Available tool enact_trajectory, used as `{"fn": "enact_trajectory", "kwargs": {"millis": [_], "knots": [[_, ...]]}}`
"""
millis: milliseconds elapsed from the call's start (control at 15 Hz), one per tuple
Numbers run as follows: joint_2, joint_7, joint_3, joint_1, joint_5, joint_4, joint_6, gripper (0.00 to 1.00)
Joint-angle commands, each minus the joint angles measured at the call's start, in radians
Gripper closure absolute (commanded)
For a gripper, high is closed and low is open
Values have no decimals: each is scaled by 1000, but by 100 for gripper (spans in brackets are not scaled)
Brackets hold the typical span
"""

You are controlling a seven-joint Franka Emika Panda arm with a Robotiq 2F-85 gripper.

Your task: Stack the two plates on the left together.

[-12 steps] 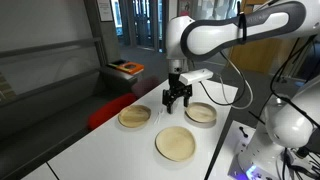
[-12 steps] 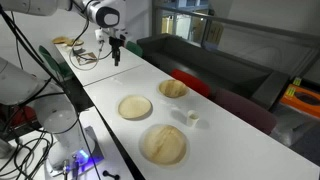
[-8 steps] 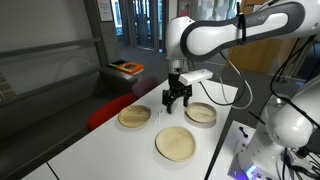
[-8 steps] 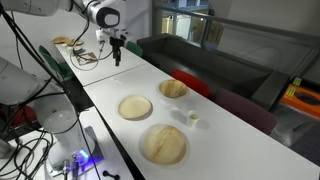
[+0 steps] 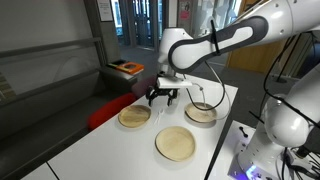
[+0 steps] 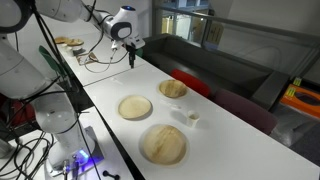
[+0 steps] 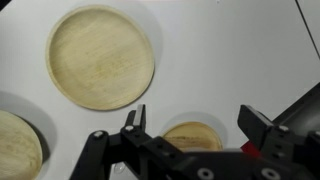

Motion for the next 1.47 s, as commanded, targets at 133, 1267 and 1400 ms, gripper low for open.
{"fn": "enact_trajectory", "kwargs": {"millis": [133, 1267, 1400], "knots": [[185, 109, -69, -24, -69, 35, 255, 0], [349, 101, -221, -10, -146, 62, 364, 0], [349, 101, -221, -10, -146, 62, 364, 0]]}}
